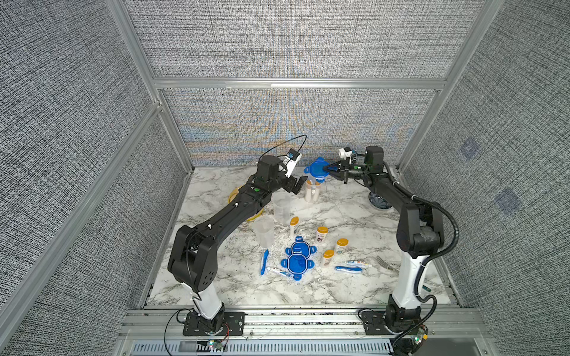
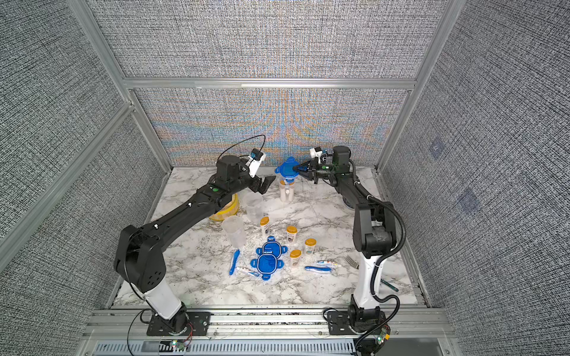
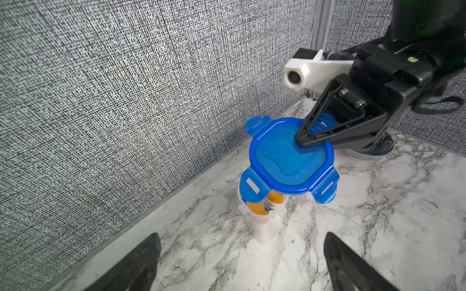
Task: Pack away toiletry kits
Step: Close the lid on the container.
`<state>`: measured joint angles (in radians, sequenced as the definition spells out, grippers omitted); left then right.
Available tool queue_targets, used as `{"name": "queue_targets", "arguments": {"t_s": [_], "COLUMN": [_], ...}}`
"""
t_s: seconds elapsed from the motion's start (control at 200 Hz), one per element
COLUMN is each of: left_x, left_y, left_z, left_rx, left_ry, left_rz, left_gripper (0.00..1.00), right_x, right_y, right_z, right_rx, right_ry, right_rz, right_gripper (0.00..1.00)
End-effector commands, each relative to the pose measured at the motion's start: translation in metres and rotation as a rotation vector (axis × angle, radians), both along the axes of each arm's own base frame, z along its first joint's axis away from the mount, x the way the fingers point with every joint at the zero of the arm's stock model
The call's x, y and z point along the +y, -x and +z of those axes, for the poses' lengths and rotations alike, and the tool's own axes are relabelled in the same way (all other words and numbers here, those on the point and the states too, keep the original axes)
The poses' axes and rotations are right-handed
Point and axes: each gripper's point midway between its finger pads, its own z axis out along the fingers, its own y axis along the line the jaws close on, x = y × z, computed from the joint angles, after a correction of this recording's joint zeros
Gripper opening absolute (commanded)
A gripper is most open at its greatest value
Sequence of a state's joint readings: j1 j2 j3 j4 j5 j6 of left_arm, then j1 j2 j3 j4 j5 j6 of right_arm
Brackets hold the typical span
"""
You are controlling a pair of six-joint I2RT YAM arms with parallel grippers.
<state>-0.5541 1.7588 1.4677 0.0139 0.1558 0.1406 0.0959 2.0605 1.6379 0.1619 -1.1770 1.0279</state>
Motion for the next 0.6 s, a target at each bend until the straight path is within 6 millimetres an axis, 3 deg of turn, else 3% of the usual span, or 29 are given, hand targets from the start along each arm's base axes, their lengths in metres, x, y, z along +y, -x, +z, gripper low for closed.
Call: {"name": "queue_targets", "arguments": {"t_s": [0.0, 0.36, 0.41, 0.43, 0.595], "left_x": [0.001, -0.014, -0.013, -0.014, -0.014], "left_y": [-0.008, -0.042, -0.044, -0.048, -0.056], "left_z": [-0.011, -0.029, -0.024, -0.037, -0.046], "left_rx": [0.067, 0.125, 0.112, 0.129, 0.132], "left_ry": [-0.005, -0.079, -0.083, -0.099, -0.139], "left_rz": [0.044, 0.064, 0.076, 0.079, 0.087], "left_gripper": [1.00, 0.95, 0.95, 0.95, 0.94], "right_x": [0.004, 0.010, 0.011, 0.012, 0.018], "right_y": [0.000, -0.017, -0.018, -0.019, -0.020], "right_z": [-0.007, -0.024, -0.028, -0.029, -0.037], "right_rx": [0.003, 0.034, 0.042, 0.043, 0.065], "right_ry": [0.005, -0.006, -0.005, -0.005, -0.009], "right_rz": [0.022, 0.006, 0.000, -0.001, -0.004], "right_gripper": [0.00, 0.00, 0.00, 0.00, 0.00]}}
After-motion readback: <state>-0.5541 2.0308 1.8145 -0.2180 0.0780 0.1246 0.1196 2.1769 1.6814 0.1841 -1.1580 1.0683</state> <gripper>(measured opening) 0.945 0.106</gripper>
